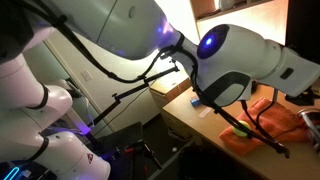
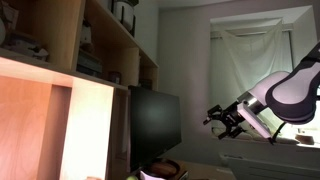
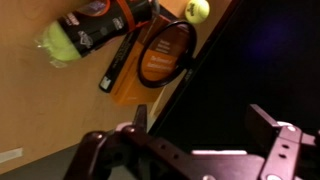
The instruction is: Put the middle tennis bowl in the can
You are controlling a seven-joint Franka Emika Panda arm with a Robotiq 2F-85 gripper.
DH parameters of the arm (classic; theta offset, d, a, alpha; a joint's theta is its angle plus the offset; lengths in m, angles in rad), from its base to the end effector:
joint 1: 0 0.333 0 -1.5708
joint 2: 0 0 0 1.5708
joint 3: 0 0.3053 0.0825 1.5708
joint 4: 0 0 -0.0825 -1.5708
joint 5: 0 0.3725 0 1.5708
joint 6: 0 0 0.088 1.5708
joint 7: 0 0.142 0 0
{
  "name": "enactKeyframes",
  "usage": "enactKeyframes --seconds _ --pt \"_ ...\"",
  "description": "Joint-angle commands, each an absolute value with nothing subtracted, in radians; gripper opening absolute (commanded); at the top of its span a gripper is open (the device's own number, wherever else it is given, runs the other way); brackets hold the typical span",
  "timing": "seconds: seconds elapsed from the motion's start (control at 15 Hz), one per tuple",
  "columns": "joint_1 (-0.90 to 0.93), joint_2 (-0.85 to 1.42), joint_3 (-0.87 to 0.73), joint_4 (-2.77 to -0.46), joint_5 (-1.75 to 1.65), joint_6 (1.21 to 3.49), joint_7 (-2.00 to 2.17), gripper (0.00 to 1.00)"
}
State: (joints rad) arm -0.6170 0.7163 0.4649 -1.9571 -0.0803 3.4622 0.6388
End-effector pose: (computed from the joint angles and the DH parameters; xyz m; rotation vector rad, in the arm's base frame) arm 0.6640 -0.1266 0.2214 -2.2388 1.1395 -1.0523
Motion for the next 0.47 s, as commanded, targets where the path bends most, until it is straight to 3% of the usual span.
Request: enactKeyframes --seconds 0.0,0.13,0.4 --pt "-0.686 0.736 0.54 -1.956 -0.156 3.462 0.638 1.0" --pt "-0.788 0.777 0.658 -1.958 -0.174 3.461 0.567 1.0" --pt "-0.805 0.8 0.669 -1.945 -0.188 3.461 0.561 1.0"
